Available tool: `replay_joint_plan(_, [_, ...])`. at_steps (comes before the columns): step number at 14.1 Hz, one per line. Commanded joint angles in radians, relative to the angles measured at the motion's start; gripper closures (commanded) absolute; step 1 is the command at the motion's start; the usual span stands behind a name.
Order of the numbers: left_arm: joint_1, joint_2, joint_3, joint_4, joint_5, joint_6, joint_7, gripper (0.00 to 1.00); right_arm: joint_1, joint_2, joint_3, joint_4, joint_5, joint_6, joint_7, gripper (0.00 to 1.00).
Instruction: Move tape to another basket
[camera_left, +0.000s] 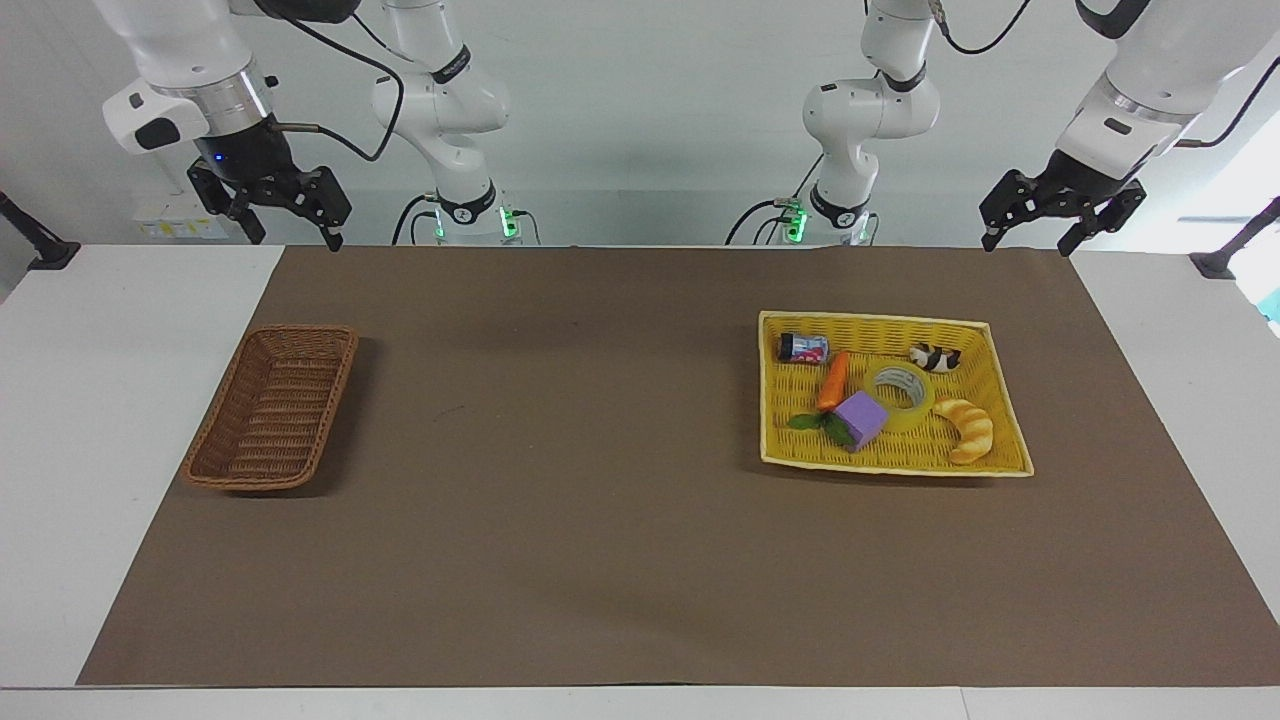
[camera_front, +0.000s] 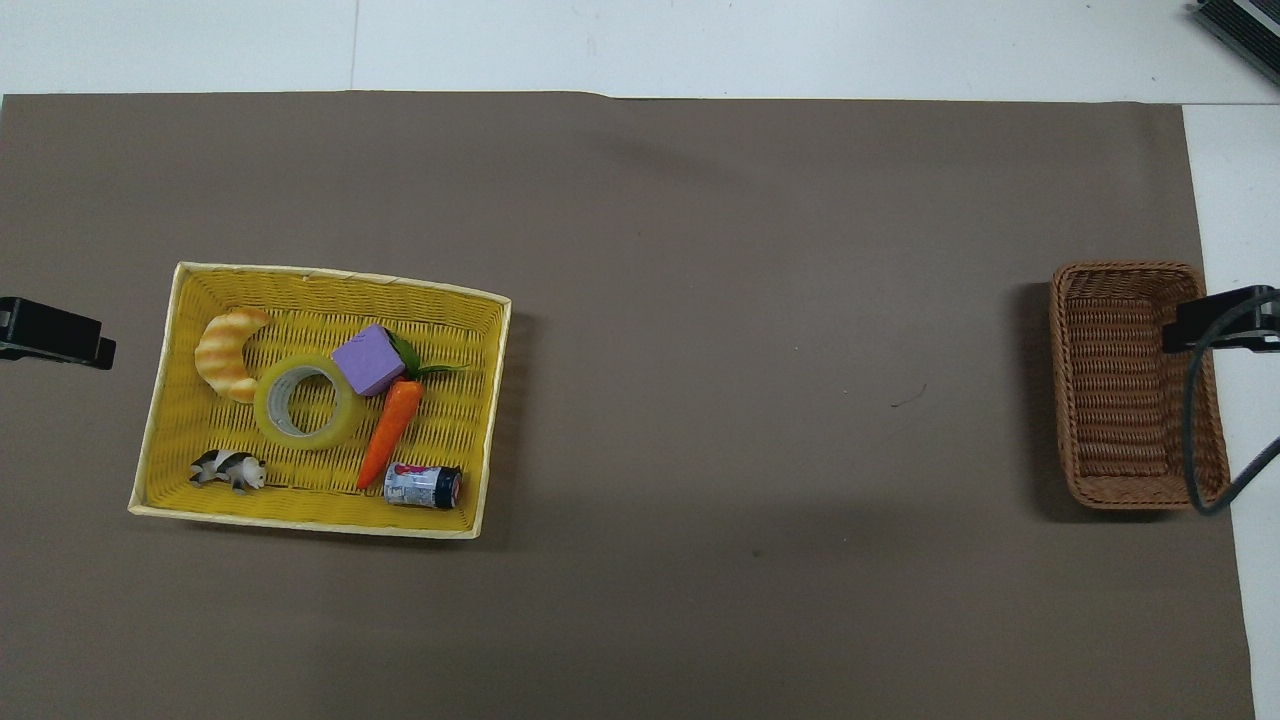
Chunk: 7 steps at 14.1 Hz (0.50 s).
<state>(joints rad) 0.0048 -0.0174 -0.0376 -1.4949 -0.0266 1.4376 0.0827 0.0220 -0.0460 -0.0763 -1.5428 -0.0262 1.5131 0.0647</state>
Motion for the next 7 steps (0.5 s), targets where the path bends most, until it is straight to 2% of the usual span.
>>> replay_joint_plan(1, [-0.003,-0.022,-0.004,-0.019,0.014,-0.019,0.018,0.00,-0.007,0.005,0.006,0.012,-0.003,-0.005,-0.011,0.00])
replay_joint_plan(4, [0.006,-0.032,-0.002,-0.031,0.014,-0.017,0.009,0.00,-0.002,0.005,0.009,0.010,-0.001,-0.008,-0.016,0.00])
replay_joint_plan(7, [0.006,-0.068,-0.002,-0.086,0.014,-0.011,0.014,0.00,0.015,0.005,0.019,0.009,-0.005,0.013,-0.019,0.00])
